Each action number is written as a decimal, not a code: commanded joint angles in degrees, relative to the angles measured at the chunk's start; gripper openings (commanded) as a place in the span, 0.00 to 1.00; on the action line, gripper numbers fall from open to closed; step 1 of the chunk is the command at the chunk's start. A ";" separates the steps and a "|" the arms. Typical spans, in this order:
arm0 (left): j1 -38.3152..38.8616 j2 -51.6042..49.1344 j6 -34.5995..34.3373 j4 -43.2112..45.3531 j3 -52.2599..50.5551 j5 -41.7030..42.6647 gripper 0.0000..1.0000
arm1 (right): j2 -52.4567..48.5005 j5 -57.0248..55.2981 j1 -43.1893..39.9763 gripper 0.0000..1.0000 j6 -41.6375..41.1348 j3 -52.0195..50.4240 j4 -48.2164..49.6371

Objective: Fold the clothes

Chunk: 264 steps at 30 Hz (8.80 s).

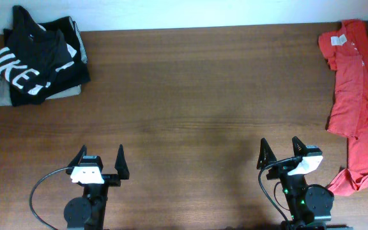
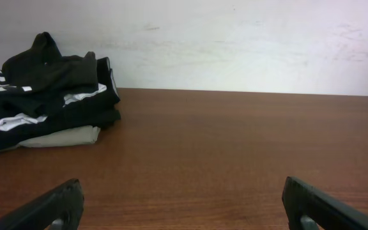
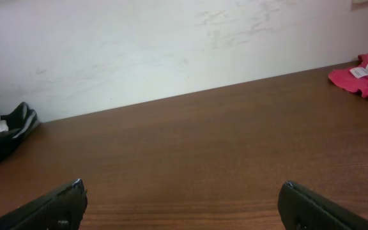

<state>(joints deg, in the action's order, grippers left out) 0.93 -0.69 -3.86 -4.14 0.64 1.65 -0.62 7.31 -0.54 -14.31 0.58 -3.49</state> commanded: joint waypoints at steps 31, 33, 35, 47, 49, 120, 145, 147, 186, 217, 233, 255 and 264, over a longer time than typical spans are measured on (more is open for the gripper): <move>-0.13 0.33 1.11 -0.44 -0.13 0.46 0.99 | -1.97 9.97 0.52 0.99 -21.77 9.49 27.52; -0.13 0.33 1.11 -0.44 -0.13 0.46 0.99 | -8.22 7.63 0.52 0.99 -13.29 18.03 22.40; -0.15 0.33 1.11 -0.44 -0.13 0.46 0.99 | -17.00 3.52 0.52 0.99 -7.32 26.69 16.09; -0.15 0.33 1.11 -0.46 -0.13 0.46 0.99 | -85.83 -26.05 -8.46 0.99 7.02 90.03 -36.20; -0.15 0.33 1.11 -0.44 -0.13 0.46 0.99 | -91.69 -26.05 -11.54 0.99 7.04 91.49 -37.77; -0.13 0.33 1.11 -0.44 -0.13 0.46 0.99 | -113.15 13.70 15.58 0.04 8.85 97.72 -54.25; -0.13 0.33 1.11 -0.44 -0.13 0.46 0.99 | -117.31 11.91 53.05 0.46 -1.22 97.70 -31.98; -0.15 0.33 1.11 -0.44 -0.13 0.46 0.99 | -117.07 6.14 54.47 0.66 -1.22 98.29 -32.46; -0.13 0.33 1.11 -0.44 -0.13 0.46 0.99 | -113.02 -0.52 -8.48 0.50 -1.05 72.35 -52.35; -0.13 0.33 1.11 -0.44 -0.13 0.46 0.99 | -113.15 -13.27 0.66 0.99 -7.87 105.46 -51.08; -0.13 0.33 -3.63 7.04 -0.11 21.75 0.99 | -113.15 -12.70 -9.62 0.99 -7.41 105.46 -52.24; 0.07 -71.01 -2.99 5.07 52.68 60.00 0.99 | -113.15 -12.70 -9.62 0.99 -7.41 105.44 -52.24; 13.27 -82.88 0.90 -25.73 66.79 21.14 0.99 | -113.15 -12.70 -9.62 0.99 -7.41 105.44 -52.24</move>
<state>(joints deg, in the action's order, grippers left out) 11.66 -82.89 -4.95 -29.54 65.82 30.35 -114.06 -5.06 -10.35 -21.19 106.17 -55.72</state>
